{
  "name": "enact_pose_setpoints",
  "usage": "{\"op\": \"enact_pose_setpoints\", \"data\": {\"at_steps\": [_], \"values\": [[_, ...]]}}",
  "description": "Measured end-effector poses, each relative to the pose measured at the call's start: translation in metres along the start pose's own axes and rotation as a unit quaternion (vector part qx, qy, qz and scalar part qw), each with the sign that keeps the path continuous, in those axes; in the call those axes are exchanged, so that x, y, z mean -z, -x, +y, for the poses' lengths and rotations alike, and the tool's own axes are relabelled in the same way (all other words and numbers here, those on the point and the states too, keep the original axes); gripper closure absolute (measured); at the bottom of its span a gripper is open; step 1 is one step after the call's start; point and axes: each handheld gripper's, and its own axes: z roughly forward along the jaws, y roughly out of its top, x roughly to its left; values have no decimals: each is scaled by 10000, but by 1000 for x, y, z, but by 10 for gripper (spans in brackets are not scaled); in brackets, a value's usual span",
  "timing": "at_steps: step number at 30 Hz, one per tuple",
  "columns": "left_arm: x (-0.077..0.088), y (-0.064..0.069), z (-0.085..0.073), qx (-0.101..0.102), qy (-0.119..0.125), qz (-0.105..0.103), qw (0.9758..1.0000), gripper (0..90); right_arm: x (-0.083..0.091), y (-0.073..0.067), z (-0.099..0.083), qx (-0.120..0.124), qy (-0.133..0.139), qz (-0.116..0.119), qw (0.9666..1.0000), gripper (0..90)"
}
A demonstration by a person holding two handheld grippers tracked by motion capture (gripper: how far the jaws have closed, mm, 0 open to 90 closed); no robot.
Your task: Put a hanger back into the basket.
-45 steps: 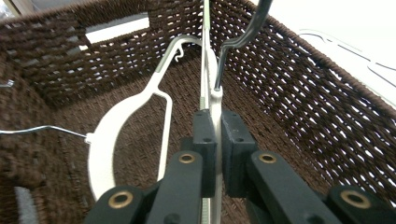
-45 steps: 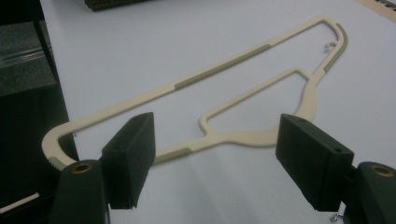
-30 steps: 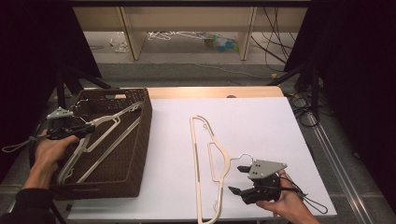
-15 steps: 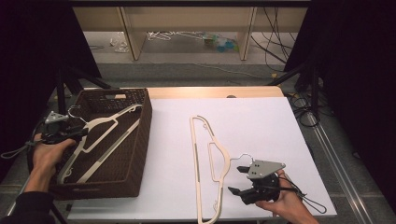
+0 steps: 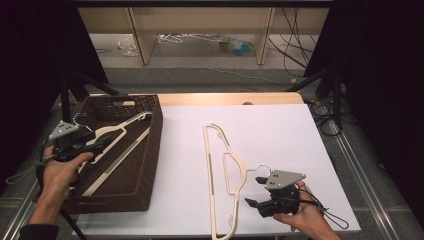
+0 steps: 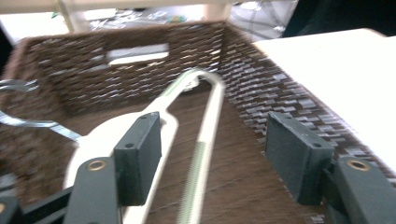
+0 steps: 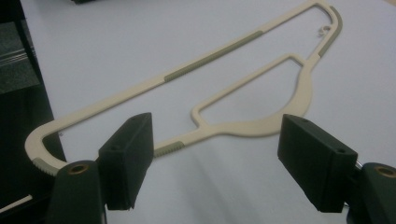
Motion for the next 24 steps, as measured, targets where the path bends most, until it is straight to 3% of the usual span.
{"op": "enact_pose_setpoints", "data": {"at_steps": [5, 10, 13, 16, 18, 24], "values": [[8, 43, 4, -315, 203, -467, 9982, 315, -1, 2, -2, -228, -82, -167, 9996, 266], [13, 90, 0, -652, 290, -953, 9929, 295, -3, 2, -5, -362, -134, -228, 9990, 253], [12, 108, -2, -851, 305, -1120, 9896, 280, -4, 2, -6, -417, -150, -242, 9987, 237], [10, 126, -6, -868, 362, -1281, 9873, 258, -5, 3, -7, -425, -151, -268, 9986, 235], [8, 137, -11, -971, 350, -1455, 9840, 210, -5, 3, -8, -475, -163, -275, 9984, 235], [6, 169, -29, -1022, 384, -1636, 9805, 178, -5, 5, -10, -496, -103, -292, 9983, 233]]}}
